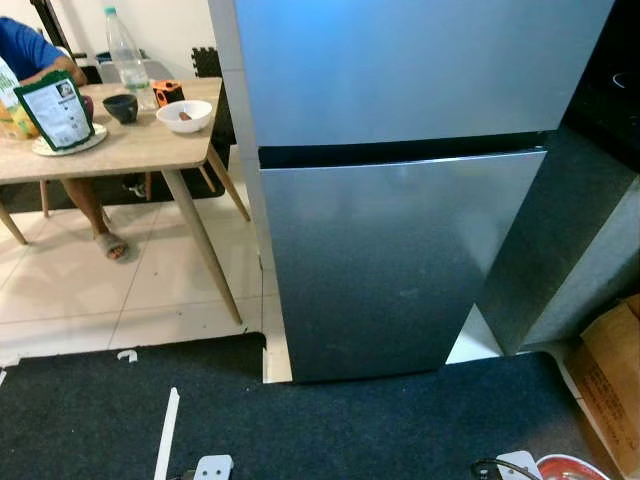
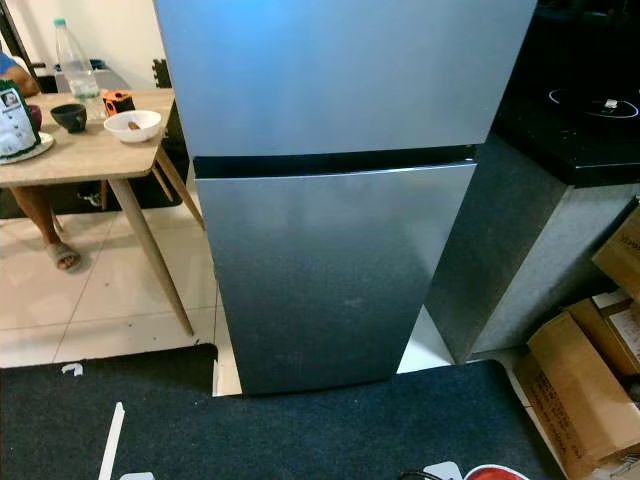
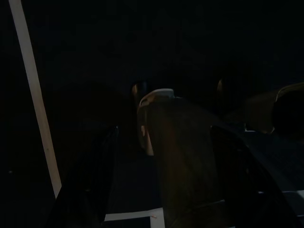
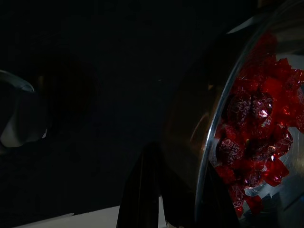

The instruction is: Restocking fridge

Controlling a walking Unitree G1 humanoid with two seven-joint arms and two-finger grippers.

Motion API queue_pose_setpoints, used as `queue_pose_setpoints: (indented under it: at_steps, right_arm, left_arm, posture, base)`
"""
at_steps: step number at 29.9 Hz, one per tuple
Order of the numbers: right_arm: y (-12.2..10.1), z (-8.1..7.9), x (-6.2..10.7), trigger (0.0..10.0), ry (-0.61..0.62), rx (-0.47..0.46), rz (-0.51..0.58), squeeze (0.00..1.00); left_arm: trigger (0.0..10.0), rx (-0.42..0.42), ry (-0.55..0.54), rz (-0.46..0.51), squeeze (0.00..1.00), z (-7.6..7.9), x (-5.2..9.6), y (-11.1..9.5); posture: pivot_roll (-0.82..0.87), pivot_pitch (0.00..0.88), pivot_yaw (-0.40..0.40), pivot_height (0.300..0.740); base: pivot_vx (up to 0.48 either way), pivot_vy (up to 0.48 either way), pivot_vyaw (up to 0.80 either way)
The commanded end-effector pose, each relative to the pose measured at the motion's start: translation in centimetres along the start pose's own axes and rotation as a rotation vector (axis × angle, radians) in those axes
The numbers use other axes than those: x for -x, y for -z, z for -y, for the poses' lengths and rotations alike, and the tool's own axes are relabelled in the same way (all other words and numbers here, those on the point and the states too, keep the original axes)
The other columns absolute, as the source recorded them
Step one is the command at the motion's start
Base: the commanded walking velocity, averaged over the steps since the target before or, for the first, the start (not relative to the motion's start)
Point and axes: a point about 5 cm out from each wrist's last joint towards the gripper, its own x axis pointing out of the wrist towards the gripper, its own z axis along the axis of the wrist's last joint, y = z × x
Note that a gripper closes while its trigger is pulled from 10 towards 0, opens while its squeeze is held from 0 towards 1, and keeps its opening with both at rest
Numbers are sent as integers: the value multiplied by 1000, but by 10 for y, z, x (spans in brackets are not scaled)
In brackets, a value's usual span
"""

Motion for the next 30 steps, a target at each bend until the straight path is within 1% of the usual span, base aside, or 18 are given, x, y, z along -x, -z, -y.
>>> queue_pose_setpoints:
  at_steps: [1, 12, 15, 17, 20, 26, 30]
  right_arm:
    - [-2, 0, 0, 10000, 3, 7, 9, 0]
    - [-2, 0, 0, 10000, 3, 10, 10, 0]
    - [-2, 0, 0, 10000, 3, 11, 12, 0]
    - [-2, 0, 0, 10000, 3, 12, 12, 0]
    - [-3, 1, 0, 10000, 2, 14, 14, 0]
    - [-3, 0, 0, 10000, 2, 15, 15, 0]
    - [-3, 0, 0, 10000, 1, 13, 15, 0]
  left_arm:
    - [10000, 5, -10, -10, 0, -5, 1, 3]
    - [10000, -15, -3, -6, 0, -4, 1, 1]
    - [10000, -21, 4, -5, 0, -3, 1, 1]
    - [10000, -20, 6, -4, 0, -2, 1, 0]
    - [10000, -11, -20, 5, 0, -4, 1, -1]
    - [10000, -11, -22, 10, 0, -4, 1, -2]
    - [10000, 18, -28, 30, 0, -5, 1, -4]
  posture:
    - [-37, 9, -22, 740]
    - [-38, 3, -22, 740]
    - [-38, 3, -22, 740]
    - [-38, 3, -22, 740]
    - [-38, 0, -22, 740]
    - [-37, 0, -19, 740]
    - [-37, 0, -18, 740]
  base:
    - [0, 0, 0]
    - [0, 0, 0]
    - [0, -465, 0]
    - [0, -270, 0]
    - [0, 0, 0]
    - [0, 0, 0]
    - [0, 0, 0]
